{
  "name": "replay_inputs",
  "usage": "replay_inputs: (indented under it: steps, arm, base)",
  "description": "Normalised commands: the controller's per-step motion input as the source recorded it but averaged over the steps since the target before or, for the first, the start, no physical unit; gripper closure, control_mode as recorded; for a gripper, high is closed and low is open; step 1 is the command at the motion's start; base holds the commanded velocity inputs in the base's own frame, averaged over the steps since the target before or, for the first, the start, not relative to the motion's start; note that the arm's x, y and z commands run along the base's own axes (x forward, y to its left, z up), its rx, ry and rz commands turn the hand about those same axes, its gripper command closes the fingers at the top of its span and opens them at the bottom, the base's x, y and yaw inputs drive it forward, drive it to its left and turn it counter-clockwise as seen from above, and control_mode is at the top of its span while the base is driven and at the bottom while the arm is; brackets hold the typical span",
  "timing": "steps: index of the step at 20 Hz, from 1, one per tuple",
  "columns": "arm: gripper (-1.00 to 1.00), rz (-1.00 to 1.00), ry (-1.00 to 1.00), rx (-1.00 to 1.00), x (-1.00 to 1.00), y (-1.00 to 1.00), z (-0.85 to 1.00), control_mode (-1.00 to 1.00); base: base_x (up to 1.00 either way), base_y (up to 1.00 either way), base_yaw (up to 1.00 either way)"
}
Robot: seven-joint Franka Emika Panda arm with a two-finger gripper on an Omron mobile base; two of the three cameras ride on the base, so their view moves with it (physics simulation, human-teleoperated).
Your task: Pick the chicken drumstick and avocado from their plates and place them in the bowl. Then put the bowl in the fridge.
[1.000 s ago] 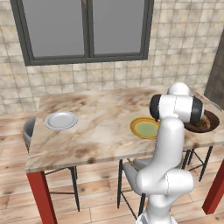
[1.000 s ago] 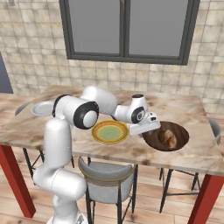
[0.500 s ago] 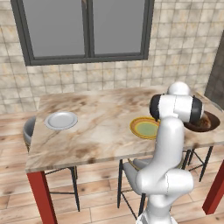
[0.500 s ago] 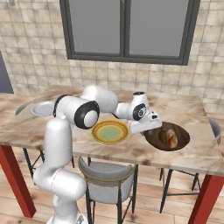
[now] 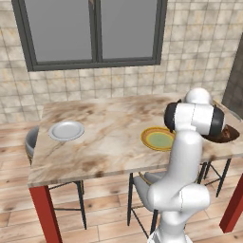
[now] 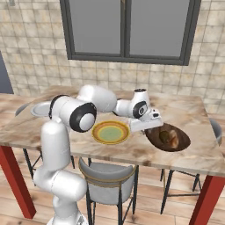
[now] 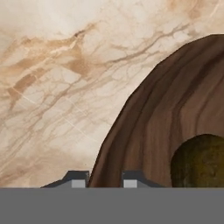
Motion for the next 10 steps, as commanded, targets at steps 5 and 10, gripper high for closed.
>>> replay_inputs:
  steps: [5, 10]
  arm:
    - [1.00, 0.01, -0.21, 0.00, -0.48, 0.08, 0.10, -1.00]
    - [1.00, 0.07, -0.37, -0.01, -0.46, 0.16, 0.09, -1.00]
  base:
    - [0.00, 0.00, 0.00]
    - [0.00, 0.00, 0.00]
